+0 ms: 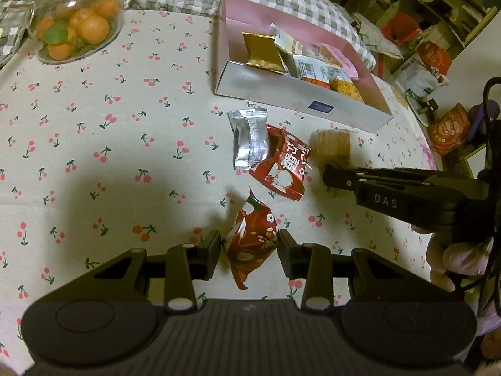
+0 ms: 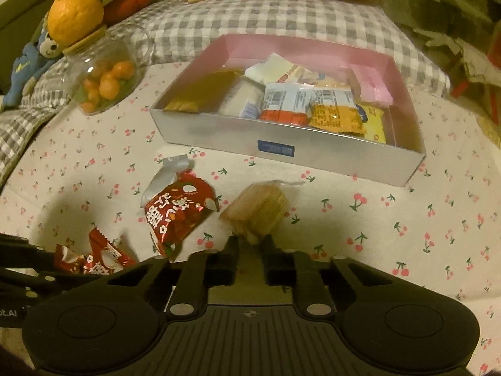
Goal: Organize snacks
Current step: 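Carry red packet with left tool while right tool carries biscuit packet toward box, then lower both packets into the pink box and open both tools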
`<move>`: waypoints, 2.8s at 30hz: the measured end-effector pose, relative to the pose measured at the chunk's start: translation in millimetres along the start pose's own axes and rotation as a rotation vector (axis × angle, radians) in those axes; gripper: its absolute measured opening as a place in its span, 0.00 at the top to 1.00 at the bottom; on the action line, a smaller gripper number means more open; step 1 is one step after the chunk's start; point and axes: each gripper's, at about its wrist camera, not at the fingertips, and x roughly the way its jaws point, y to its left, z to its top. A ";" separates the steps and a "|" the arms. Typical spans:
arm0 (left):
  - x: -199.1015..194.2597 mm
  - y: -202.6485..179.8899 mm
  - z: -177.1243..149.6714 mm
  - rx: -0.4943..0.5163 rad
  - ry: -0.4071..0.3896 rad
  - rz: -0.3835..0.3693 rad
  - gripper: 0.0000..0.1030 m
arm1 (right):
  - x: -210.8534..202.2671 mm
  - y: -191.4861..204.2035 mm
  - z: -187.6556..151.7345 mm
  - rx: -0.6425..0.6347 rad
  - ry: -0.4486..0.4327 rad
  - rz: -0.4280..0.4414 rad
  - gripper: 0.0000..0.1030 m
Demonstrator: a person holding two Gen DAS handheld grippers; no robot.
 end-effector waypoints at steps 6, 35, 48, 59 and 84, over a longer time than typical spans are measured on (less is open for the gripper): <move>-2.2 0.3 1.4 -0.002 -0.007 -0.003 0.65 | -3.7 -12.2 0.3 0.062 0.026 0.032 0.94; -7.3 -20.9 17.5 0.057 -0.053 -0.005 0.65 | 14.0 -36.1 32.1 0.459 0.032 -0.031 0.38; -8.5 -20.6 20.9 0.061 -0.062 0.000 0.65 | 9.4 -32.3 28.2 0.384 0.041 -0.030 0.67; -19.1 -27.4 37.0 0.039 -0.125 0.000 0.65 | -12.8 -70.2 26.8 0.494 0.022 0.084 0.67; 41.4 -55.7 158.0 0.156 -0.267 0.145 0.65 | 16.4 -109.6 128.8 0.459 -0.110 0.038 0.67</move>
